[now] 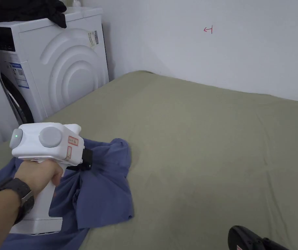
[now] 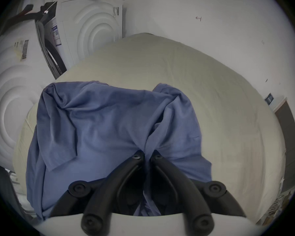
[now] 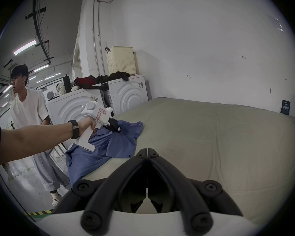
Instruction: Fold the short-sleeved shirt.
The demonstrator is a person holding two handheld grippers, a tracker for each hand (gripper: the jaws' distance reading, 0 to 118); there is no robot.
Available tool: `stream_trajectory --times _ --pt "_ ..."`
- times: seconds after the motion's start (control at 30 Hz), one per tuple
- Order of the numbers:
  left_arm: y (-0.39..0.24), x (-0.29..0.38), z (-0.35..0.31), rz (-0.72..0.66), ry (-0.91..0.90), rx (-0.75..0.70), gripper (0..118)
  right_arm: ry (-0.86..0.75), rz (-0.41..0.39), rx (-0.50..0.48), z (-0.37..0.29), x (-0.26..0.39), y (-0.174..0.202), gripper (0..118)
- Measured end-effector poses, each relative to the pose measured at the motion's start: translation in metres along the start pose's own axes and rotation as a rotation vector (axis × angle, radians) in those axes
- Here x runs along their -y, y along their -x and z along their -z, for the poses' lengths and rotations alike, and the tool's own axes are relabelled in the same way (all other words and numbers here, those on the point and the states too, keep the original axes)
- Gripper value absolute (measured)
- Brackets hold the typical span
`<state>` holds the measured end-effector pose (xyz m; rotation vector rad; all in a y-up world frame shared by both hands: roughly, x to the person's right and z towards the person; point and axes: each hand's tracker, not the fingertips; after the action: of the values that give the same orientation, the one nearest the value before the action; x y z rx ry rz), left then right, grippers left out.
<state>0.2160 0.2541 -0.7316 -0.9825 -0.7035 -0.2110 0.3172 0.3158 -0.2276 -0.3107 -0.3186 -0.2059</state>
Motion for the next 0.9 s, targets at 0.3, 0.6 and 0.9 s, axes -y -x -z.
stream_trajectory --times 0.3,0.6,0.9 --pt "-0.039 0.0 -0.032 0.069 -0.081 0.027 4 -0.004 0.021 0.042 -0.029 -0.001 -0.011 0" --pt "-0.149 -0.008 -0.043 0.197 -0.083 0.174 4 -0.046 0.068 0.141 -0.075 -0.006 -0.045 0" --pt "-0.322 0.003 -0.029 0.347 -0.067 0.444 4 -0.076 0.084 0.314 -0.149 -0.005 -0.088 0"
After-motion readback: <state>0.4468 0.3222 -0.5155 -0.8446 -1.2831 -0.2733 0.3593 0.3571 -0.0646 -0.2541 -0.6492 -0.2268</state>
